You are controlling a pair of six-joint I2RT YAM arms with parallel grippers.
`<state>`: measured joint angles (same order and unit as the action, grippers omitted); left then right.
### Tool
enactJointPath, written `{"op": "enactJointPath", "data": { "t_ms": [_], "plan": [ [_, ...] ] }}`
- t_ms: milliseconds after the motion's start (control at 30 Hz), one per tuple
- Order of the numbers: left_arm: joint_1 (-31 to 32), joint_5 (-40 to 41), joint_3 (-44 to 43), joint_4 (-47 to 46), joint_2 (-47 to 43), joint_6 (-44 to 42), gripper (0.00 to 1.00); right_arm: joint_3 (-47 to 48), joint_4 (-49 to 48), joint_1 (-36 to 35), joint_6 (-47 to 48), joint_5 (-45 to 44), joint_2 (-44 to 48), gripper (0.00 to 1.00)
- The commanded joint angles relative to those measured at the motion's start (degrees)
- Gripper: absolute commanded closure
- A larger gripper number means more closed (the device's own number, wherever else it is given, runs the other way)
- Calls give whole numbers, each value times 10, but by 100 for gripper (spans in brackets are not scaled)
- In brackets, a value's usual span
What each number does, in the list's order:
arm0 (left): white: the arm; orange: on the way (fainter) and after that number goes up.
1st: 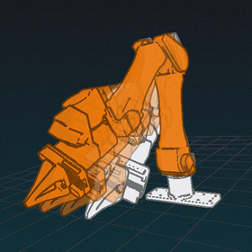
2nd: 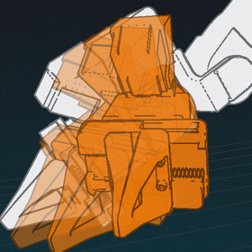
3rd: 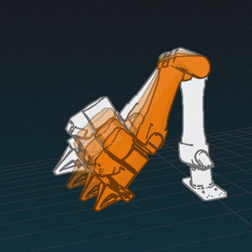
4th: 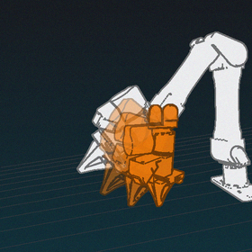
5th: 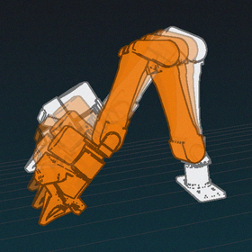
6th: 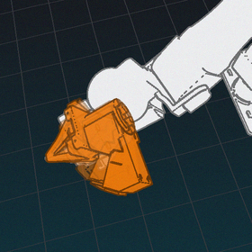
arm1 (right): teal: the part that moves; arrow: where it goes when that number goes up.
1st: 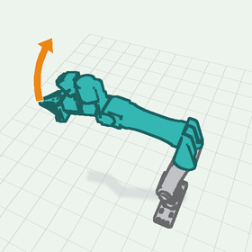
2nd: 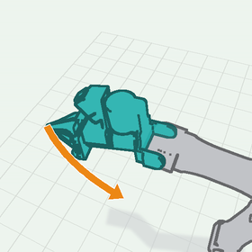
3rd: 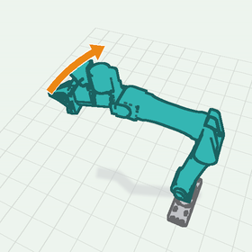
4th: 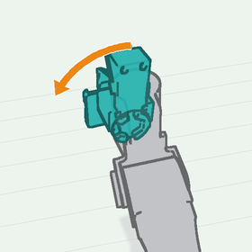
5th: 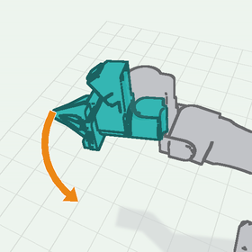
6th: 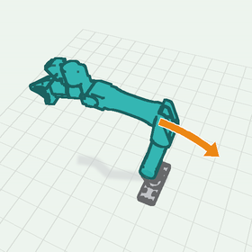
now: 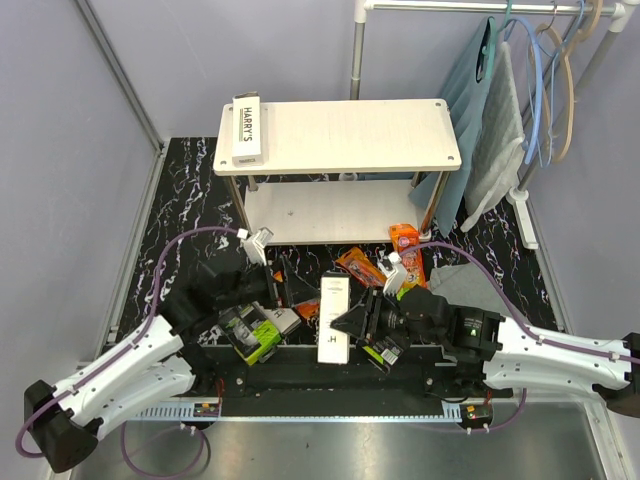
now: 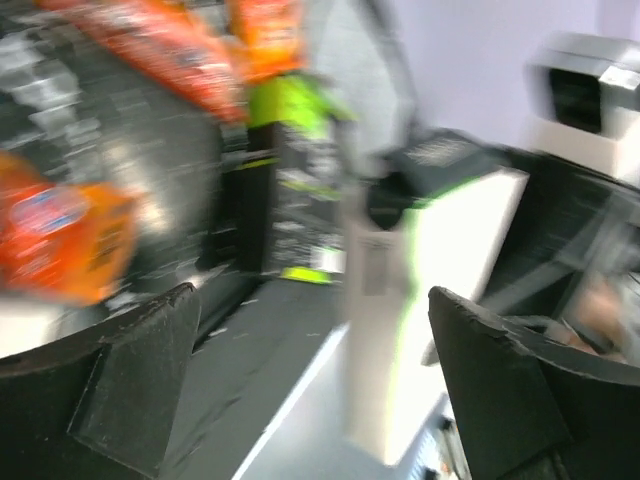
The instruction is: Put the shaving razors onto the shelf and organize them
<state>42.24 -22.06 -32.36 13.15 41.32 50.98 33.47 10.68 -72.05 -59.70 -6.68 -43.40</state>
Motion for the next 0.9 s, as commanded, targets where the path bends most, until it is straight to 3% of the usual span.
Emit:
{"op": "enactJointPath", "data": {
  "t_ms": [0,233,433,733,867],
  "plan": [
    [1,154,-37,198,12,-19,1,20,18,1,-6,-18,-7,81],
    [1,281,-54,315,15,27,1,59,43,1,3,-15,-39,81],
    [1,352,-87,400,4,18,1,94,64,1,11,-13,-70,82],
    [2,327,-68,387,8,12,1,214,100,1,78,-19,-138,81],
    [1,309,-58,370,9,8,1,342,171,8,122,-40,-187,80]
  ]
}}
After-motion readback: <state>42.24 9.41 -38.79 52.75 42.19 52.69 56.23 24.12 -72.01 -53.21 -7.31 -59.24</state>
